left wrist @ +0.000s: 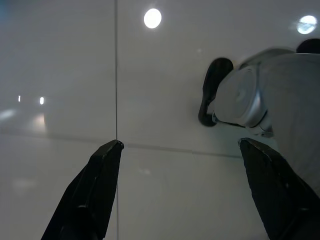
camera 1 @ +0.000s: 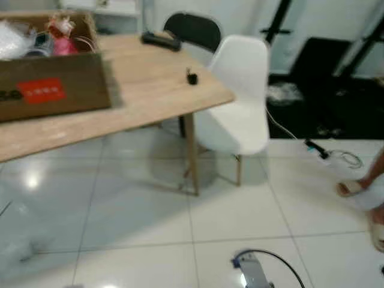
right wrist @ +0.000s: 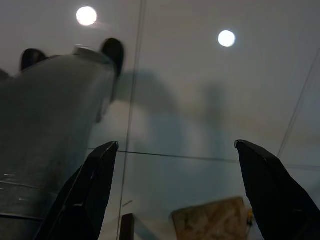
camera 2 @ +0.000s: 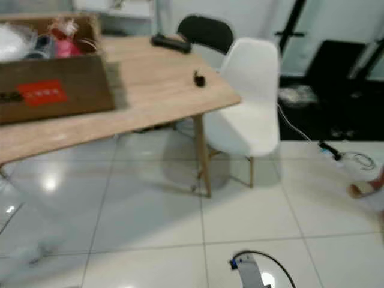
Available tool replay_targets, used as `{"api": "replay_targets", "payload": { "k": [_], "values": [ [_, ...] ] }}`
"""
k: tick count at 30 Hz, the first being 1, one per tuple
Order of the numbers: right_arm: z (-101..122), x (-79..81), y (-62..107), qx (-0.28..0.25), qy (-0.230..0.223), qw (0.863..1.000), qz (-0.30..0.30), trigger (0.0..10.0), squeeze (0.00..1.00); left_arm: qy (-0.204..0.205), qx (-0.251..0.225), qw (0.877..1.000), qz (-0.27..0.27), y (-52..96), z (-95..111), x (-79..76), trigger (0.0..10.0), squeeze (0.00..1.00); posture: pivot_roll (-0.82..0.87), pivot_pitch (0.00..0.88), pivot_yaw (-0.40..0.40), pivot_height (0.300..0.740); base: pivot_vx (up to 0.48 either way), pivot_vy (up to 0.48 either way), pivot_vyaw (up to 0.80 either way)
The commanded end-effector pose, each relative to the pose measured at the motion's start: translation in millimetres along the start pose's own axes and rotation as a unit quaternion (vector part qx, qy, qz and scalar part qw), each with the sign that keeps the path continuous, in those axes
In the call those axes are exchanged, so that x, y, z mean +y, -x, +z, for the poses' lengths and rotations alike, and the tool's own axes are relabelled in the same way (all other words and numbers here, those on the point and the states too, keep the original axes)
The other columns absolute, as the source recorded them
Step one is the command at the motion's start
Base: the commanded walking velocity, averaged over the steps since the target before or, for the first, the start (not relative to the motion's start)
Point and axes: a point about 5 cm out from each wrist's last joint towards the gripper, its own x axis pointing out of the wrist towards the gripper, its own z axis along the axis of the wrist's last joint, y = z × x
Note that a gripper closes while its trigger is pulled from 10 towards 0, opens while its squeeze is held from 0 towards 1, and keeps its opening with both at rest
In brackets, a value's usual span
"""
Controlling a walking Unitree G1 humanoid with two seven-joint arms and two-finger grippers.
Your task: Picking trash to rubbish bin
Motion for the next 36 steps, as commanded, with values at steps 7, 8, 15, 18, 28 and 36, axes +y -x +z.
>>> {"api": "replay_targets", "payload": {
  "k": [7,8,15,18,28,36],
  "values": [
    [-8.5,2.9,0.0,0.014,-0.003,1.0,0.003,10.0,0.0,0.002,0.015,1.0,-0.003,1.1,-9.8,-2.4,10.0,0.0,0.22,0.093,-0.075,0.74,0.0,0.0,0.0],
    [-8.9,3.2,0.0,0.014,-0.003,1.0,0.004,10.0,0.0,0.002,0.015,1.0,-0.003,1.1,-9.8,-2.1,10.0,0.0,0.22,0.093,-0.073,0.74,0.0,0.0,-0.8],
    [-10.6,5.0,-0.2,0.015,-0.003,1.0,0.005,10.0,0.0,-0.001,0.013,1.0,-0.002,1.1,-8.8,-0.2,10.0,0.0,0.22,0.093,-0.073,0.74,0.0,0.0,-0.11],
    [-12.0,5.4,-0.1,0.016,-0.004,1.0,0.006,10.0,0.0,-0.003,0.013,1.0,-0.002,1.1,-8.6,-0.3,10.0,0.0,0.22,0.096,-0.071,0.74,0.0,0.0,-0.8],
    [-12.8,6.2,-0.2,0.017,-0.004,1.0,0.007,10.0,0.0,-0.006,0.013,1.0,-0.007,0.9,-8.1,-2.5,10.0,0.0,0.22,0.095,-0.071,0.74,0.0,0.0,-0.8],
    [-13.4,6.5,-0.1,0.018,0.001,1.0,0.009,10.0,0.0,-0.01,0.015,1.0,-0.005,1.1,-8.9,-0.2,10.0,0.0,0.22,0.095,-0.071,0.74,0.0,0.0,-0.8]
  ]
}}
